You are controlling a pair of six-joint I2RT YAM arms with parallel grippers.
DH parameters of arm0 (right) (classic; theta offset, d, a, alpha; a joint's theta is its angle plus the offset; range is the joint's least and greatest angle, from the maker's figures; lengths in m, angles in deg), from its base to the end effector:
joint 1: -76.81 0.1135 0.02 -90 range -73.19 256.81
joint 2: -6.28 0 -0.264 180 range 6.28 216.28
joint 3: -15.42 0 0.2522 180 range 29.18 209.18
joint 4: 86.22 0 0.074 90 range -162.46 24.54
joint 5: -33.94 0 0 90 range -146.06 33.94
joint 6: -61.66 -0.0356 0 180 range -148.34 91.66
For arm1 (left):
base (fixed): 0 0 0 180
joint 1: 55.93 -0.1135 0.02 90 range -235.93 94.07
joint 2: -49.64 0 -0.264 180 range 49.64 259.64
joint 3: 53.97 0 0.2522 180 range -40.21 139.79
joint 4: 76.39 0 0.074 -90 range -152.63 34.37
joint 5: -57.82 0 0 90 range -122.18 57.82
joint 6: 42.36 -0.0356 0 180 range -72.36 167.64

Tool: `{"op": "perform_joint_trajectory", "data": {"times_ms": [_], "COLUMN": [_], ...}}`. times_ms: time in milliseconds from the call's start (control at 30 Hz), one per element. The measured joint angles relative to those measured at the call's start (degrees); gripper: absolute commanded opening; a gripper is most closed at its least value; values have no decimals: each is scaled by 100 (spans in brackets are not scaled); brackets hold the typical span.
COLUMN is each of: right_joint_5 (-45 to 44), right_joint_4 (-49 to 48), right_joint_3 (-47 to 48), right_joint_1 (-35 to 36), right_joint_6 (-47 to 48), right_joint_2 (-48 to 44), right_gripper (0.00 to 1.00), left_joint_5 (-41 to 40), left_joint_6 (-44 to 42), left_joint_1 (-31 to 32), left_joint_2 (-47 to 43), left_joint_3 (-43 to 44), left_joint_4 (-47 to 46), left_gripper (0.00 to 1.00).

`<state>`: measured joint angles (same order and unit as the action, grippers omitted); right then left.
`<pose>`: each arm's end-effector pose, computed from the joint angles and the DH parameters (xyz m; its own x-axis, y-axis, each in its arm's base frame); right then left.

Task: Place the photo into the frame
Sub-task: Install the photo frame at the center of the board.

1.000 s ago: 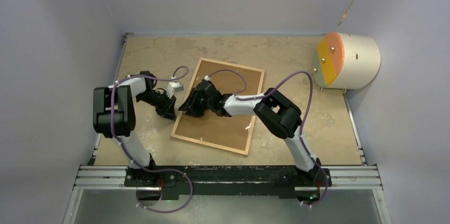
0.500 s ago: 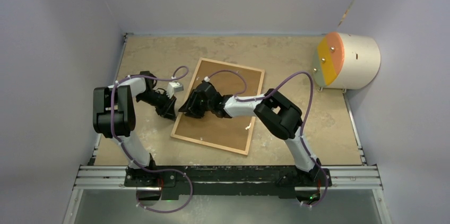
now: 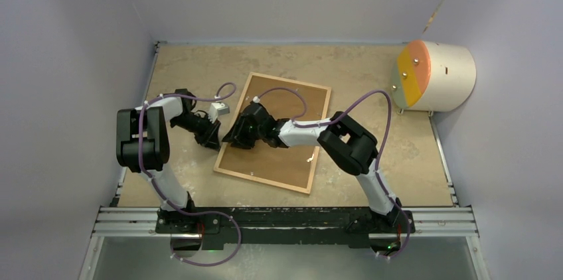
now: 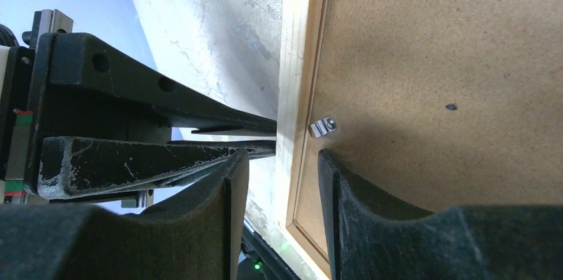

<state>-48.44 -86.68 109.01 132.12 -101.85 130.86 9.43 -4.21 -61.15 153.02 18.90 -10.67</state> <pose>0.2694 0.3975 0.1455 -0.9259 0.3323 -0.1799 0.0274 0.5340 0.8451 0.2884 0.0026 0.1423 -0.7215 0.5245 -0.4521 0.6922 0.5270 -0.4931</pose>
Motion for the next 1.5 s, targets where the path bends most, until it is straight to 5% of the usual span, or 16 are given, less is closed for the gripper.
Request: {"op": "perform_joint_trajectory", "data": {"times_ms": [967,1200,1500], "right_joint_5": [-564,-570,-487], "right_joint_4": [83,-37,0], "right_joint_3": [278,284,345], "right_joint_1": [44,13,-26], "right_joint_6": [417,501,549], "right_joint_2": [142,219,264], "right_gripper": [39,23,25], "left_joint_5": [-48,-42,-50], "left_joint_6": [-31,-87,-173], "left_joint_1": [-2,2,11], "left_joint_2": [-39,-55,-138], "left_joint_3": [-11,-35,-105], "left_joint_4": [-20,-28,-105], "left_gripper": [14,14,15]}}
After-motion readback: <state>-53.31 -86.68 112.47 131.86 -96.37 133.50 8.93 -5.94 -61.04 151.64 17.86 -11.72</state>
